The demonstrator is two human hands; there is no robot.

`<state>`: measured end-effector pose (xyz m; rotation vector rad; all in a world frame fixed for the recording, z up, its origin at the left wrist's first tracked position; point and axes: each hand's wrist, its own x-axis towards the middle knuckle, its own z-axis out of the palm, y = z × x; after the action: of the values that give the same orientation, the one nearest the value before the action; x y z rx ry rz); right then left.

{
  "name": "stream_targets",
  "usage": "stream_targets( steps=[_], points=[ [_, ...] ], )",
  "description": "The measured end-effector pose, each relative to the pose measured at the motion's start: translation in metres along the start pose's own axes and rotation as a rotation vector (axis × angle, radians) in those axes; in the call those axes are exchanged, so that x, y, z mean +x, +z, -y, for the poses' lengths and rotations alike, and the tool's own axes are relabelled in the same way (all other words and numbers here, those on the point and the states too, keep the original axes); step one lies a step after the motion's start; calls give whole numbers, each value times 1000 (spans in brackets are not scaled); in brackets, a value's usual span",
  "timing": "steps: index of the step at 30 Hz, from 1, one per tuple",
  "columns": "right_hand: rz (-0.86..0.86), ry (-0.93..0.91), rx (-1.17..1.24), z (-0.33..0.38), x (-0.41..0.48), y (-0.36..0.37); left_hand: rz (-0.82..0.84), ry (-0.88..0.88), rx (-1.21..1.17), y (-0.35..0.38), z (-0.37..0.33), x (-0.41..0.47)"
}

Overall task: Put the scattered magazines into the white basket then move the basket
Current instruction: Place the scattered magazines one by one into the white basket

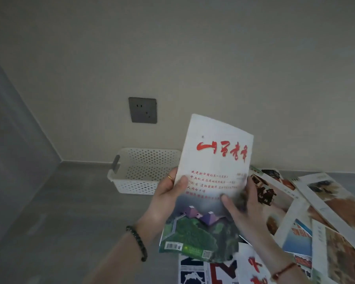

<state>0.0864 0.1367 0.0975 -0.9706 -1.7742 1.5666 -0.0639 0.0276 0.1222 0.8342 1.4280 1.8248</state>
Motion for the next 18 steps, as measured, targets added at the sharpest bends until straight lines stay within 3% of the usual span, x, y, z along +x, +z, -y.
stream_targets(
  steps=[4,9,12,18],
  points=[
    [96,-1,56,29,40,12,19,107,62,-50,-32,12],
    [-57,-214,-88,66,96,65,-153,234,168,-126,-66,66],
    [-130,-319,-72,85,132,103,-237,224,268,-164,-71,106],
    [-185,-246,-87,65,198,154,-393,114,429,-219,-34,172]
  ],
)
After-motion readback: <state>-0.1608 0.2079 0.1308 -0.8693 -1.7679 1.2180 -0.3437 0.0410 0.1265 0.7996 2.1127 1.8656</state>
